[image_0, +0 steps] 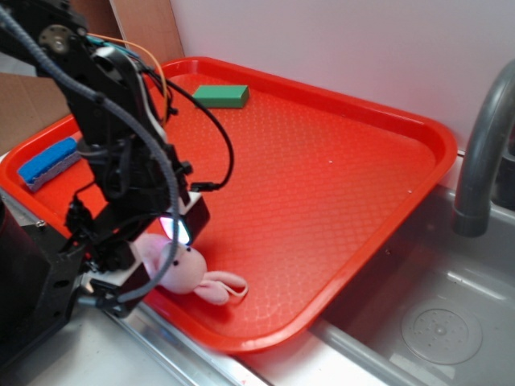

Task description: Grab the pink bunny.

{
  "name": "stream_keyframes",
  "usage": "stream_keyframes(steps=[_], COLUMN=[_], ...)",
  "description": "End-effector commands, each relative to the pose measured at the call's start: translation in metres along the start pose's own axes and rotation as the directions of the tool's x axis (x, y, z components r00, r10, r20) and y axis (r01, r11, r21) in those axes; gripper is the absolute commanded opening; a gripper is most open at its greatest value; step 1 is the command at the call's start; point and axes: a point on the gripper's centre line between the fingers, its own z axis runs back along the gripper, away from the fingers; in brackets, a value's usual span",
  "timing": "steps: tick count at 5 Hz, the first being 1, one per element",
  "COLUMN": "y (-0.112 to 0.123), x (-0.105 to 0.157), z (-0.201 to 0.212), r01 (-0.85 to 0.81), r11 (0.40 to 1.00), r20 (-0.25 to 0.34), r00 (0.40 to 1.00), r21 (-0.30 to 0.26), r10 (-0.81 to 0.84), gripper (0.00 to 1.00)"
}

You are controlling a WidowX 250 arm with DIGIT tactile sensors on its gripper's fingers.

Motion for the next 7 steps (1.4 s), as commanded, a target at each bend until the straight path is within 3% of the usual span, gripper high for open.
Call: stream_keyframes(steps=[1,3,4,5,6,7], y=[0.021,0.028,0.024,0.023,0.024,0.026], x=[0.009,-0.002,-0.004,-0.007,-0.006,-0.007], z=[-0.006,-0.021,-0.026,-0.026,-0.021,0.015], r01=[-0.074,-0.102,-0.148,-0.304,-0.442,-0.578], r11=[0.997,0.995,0.988,0.948,0.89,0.812], r20=[-0.014,-0.062,-0.073,-0.148,-0.203,-0.159], r00=[0.997,0.993,0.986,0.937,0.867,0.796], r21=[-0.004,0.024,0.032,0.096,0.111,0.082], r10=[0.074,0.103,0.15,0.315,0.456,0.583], gripper=[1.0,1.0,0.0,0.0,0.0,0.0])
